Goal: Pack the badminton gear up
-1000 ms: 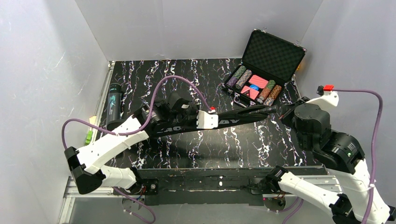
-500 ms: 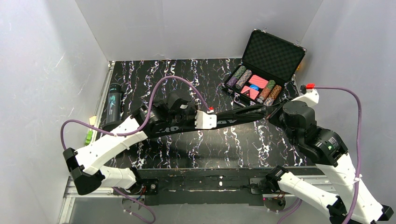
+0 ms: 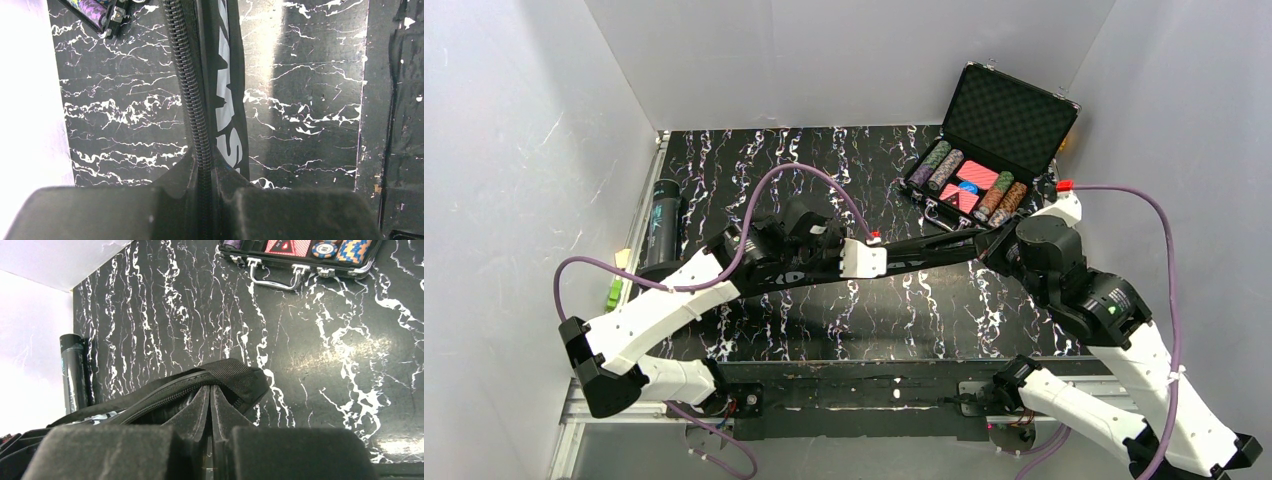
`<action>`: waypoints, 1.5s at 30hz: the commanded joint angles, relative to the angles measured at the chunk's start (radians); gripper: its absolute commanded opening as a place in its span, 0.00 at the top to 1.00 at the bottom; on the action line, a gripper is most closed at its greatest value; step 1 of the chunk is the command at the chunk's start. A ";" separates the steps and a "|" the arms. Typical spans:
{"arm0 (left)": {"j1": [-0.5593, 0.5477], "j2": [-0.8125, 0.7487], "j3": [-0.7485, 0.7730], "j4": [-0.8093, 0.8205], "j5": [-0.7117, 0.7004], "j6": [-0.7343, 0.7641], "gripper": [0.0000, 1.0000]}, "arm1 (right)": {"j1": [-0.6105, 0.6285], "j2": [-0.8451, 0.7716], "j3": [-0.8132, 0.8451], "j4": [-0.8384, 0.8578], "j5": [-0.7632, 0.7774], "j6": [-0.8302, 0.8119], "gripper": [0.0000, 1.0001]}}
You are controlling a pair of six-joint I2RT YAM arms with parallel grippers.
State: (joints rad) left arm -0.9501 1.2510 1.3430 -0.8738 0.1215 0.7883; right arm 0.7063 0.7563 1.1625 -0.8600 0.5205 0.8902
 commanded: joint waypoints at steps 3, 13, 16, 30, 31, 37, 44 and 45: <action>-0.001 -0.044 0.030 0.086 0.023 0.014 1.00 | 0.003 -0.031 0.204 -0.104 0.134 -0.098 0.62; -0.001 -0.038 0.026 0.110 0.003 0.001 1.00 | 0.003 0.084 0.425 -0.138 -0.177 -0.231 0.36; -0.002 -0.031 0.038 0.116 -0.009 -0.014 1.00 | 0.003 0.067 0.331 -0.029 -0.418 -0.190 0.31; 0.020 0.010 0.103 0.131 0.008 -0.077 1.00 | 0.004 -0.080 -0.098 0.366 -0.606 0.045 0.26; 0.020 0.010 0.103 0.131 0.010 -0.079 1.00 | 0.003 -0.081 -0.112 0.376 -0.589 0.046 0.27; 0.020 0.004 0.107 0.123 0.024 -0.077 1.00 | 0.002 -0.107 -0.221 0.542 -0.455 0.026 0.31; 0.020 -0.006 0.107 0.115 0.031 -0.072 1.00 | -0.001 -0.080 -0.238 0.630 -0.396 0.025 0.40; 0.020 -0.008 0.107 0.113 0.031 -0.069 1.00 | 0.000 -0.079 -0.241 0.637 -0.386 0.029 0.43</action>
State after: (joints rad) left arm -0.9329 1.2861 1.3968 -0.8005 0.1394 0.7132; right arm 0.7078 0.6743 0.9249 -0.3618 0.0738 0.9138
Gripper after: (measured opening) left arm 0.051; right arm 0.618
